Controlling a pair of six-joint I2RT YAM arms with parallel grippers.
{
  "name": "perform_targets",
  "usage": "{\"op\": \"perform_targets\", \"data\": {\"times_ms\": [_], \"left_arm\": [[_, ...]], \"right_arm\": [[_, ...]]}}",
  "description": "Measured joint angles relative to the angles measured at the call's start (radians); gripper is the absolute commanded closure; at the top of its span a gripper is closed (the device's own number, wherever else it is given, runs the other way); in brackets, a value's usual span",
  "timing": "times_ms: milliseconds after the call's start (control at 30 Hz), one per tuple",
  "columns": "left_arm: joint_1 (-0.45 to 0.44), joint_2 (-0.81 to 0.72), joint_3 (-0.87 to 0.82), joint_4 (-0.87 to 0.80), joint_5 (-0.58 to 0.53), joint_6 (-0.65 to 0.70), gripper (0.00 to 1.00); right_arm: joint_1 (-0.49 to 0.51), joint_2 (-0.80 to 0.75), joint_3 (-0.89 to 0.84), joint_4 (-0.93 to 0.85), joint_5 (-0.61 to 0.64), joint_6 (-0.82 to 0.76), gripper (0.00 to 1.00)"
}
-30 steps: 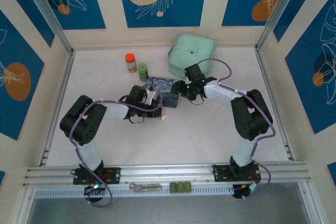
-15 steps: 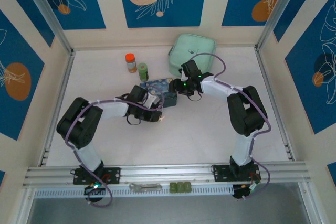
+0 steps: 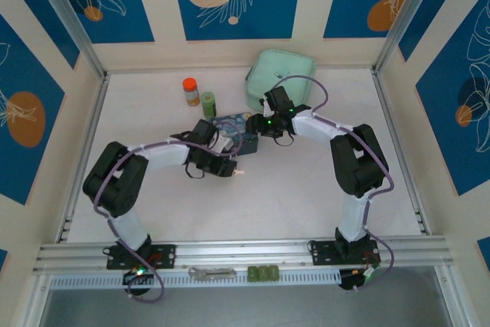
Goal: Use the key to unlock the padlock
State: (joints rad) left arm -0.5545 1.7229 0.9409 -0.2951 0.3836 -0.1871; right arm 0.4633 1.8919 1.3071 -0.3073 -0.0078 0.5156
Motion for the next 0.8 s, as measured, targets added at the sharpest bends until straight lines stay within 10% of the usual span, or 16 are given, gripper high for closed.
{"op": "perform_targets", "data": {"times_ms": [433,800], "left_arm": [[0.076,-0.43,-0.105,0.136,-0.075,-0.223,0.04],[0.187,-0.162,0.053,0.243,-0.177,-0.291,0.04]], "right_arm": [[0.054,-0.32,-0.13,-0.062,0.006,-0.09,0.31],[0.261,-0.222,-0.243,0.005,0.056,0.096,0.34]]}}
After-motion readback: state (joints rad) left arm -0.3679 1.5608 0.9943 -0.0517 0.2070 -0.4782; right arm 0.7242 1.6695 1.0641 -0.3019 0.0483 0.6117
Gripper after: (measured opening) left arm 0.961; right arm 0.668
